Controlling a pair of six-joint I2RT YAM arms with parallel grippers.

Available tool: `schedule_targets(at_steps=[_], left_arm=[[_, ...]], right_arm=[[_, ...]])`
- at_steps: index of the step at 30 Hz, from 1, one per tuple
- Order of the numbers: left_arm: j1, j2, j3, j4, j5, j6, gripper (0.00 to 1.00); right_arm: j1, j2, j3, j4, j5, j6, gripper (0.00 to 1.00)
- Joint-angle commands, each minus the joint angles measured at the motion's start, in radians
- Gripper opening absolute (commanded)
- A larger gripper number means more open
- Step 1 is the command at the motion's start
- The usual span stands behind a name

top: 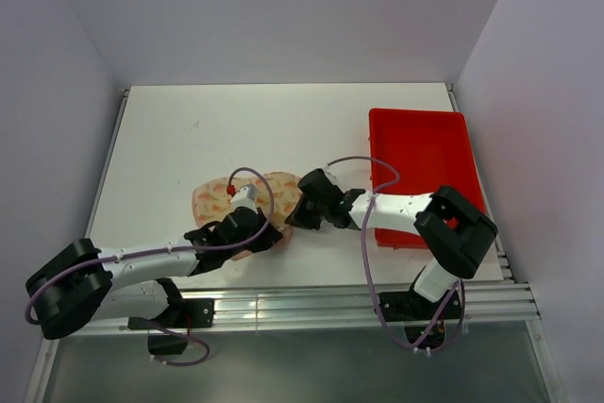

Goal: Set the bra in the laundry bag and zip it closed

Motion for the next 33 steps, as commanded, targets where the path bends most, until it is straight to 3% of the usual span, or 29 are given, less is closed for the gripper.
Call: schedule_targets(at_steps=[1, 17, 33], left_arm=[[0.018, -0.055, -0.041, -0.076, -0.008, -0.027, 0.00], [0.092, -0.207, -0.106, -0.242, -0.036, -0.079, 0.00], [0.095, -0.469, -0.166, -0.446, -0.092, -0.187, 0.00]], right_arm=[[-0.047, -0.011, 0.027, -0.056, 0.134, -0.053, 0.02], [-0.153, 0.018, 0.119, -0.177, 0.177, -0.215, 0.00], [-0.227, 0.178, 0.427, -0.343, 0.212, -0.436, 0.03]])
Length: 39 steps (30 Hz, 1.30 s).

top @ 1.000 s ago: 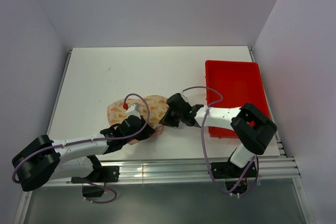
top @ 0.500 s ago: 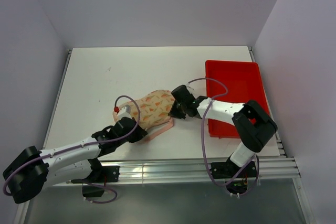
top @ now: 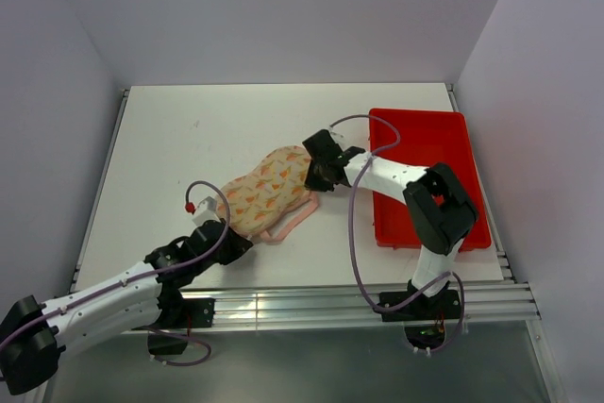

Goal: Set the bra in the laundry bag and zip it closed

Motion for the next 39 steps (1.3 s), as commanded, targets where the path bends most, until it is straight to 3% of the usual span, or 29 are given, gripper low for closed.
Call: schedule_targets(at_steps=[1, 3, 4, 6, 7, 10, 18, 23, 30, 39], left_arm=[[0.002, -0.015, -0.006, -0.067, -0.022, -0.012, 0.00], [-0.002, 0.001, 0.002, -0.046, -0.010, -0.005, 0.00], [-0.002, 0.006, 0.005, -0.018, -0.008, -0.001, 0.00], [-0.017, 0.033, 0.014, 0.017, -0.002, 0.014, 0.00], [-0.022, 0.043, 0.017, 0.034, -0.001, 0.020, 0.00], [-0.051, 0.084, 0.028, 0.117, 0.001, 0.037, 0.00], [-0.086, 0.326, 0.126, 0.348, 0.064, 0.115, 0.00], [-0.090, 0.455, 0.195, 0.428, 0.130, 0.178, 0.00], [-0.090, 0.547, 0.284, 0.440, 0.172, 0.241, 0.00], [-0.090, 0.586, 0.280, 0.482, 0.208, 0.232, 0.00]], right_arm=[[-0.023, 0.030, 0.106, -0.034, 0.074, -0.086, 0.09], [-0.023, 0.024, 0.124, -0.040, 0.060, -0.087, 0.17], [-0.020, 0.007, 0.126, -0.044, 0.042, -0.093, 0.29], [-0.008, -0.014, 0.129, -0.056, 0.040, -0.097, 0.40], [-0.003, -0.039, 0.129, -0.066, 0.043, -0.097, 0.51], [0.011, -0.104, 0.101, -0.083, 0.039, -0.087, 0.65], [0.130, -0.253, -0.050, -0.057, -0.033, 0.015, 0.67], [0.203, -0.306, -0.196, 0.051, -0.082, 0.133, 0.67], [0.212, -0.333, -0.296, 0.154, -0.092, 0.227, 0.67], [0.216, -0.300, -0.337, 0.242, -0.087, 0.310, 0.67]])
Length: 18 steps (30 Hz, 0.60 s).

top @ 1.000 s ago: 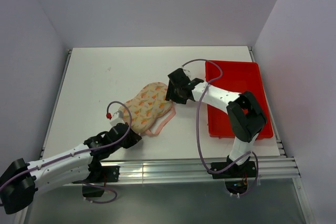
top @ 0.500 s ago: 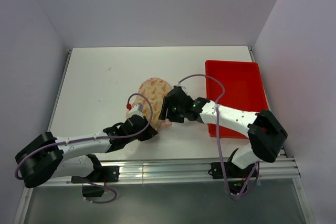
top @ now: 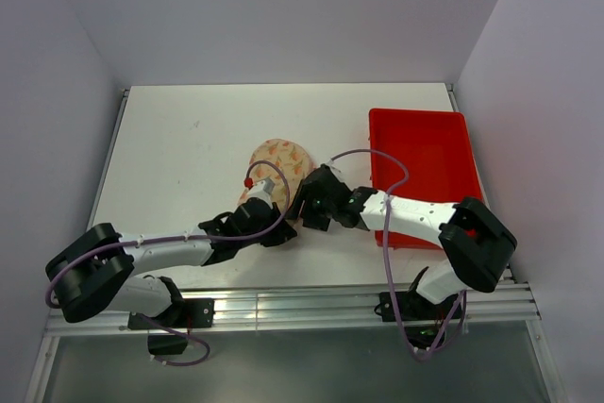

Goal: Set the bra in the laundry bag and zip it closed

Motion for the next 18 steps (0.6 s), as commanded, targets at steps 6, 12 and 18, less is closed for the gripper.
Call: schedule_targets(at_steps=[6, 12, 18], left_arm=[[-0.005, -0.004, 0.023, 0.061, 0.032, 0.027, 0.00], [-0.005, -0.003, 0.011, 0.061, 0.033, 0.017, 0.00], [-0.005, -0.049, -0.035, 0.021, 0.013, -0.001, 0.00]], right_arm=[[0.010, 0.026, -0.031, 0.114, 0.007, 0.071, 0.64], [0.012, 0.046, -0.023, 0.113, 0.017, 0.071, 0.47], [0.007, 0.082, 0.009, 0.079, 0.045, 0.041, 0.16]])
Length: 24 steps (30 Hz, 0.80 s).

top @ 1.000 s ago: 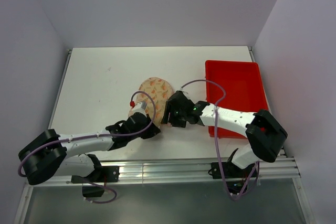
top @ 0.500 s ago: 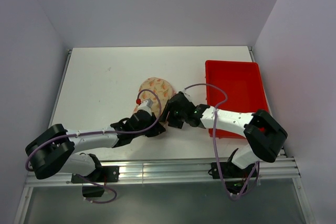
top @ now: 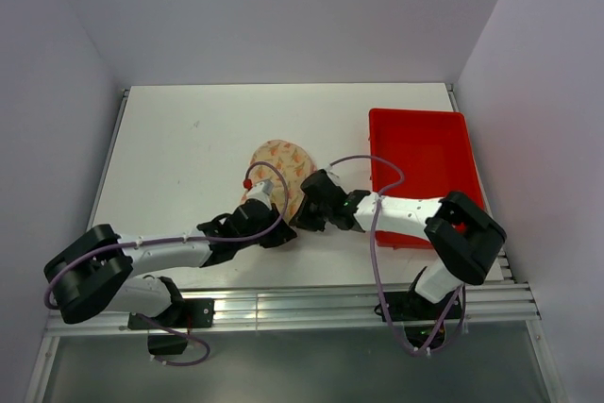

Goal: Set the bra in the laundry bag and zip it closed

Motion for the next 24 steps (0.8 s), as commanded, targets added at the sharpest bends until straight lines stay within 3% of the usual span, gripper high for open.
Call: schedule_targets(at_steps=[1, 11, 18, 24], left_arm=[[-0.003, -0.049, -0.028, -0.007, -0.004, -0.002, 0.00], [0.089, -0.219, -0.194, -0.099, 0.007, -0.080, 0.00], [0.119, -0.300, -0.197, -0.244, -0.059, -0.122, 0.00], [0.132, -0.427, -0.214, -0.389, -0.124, -0.188, 0.00]], right_arm=[[-0.001, 0.019, 0.043, -0.017, 0.049, -0.026, 0.15], [-0.059, 0.073, 0.115, -0.112, 0.072, -0.163, 0.13], [-0.114, 0.118, 0.178, -0.155, 0.052, -0.279, 0.13], [-0.157, 0.214, 0.336, -0.264, 0.084, -0.428, 0.19]])
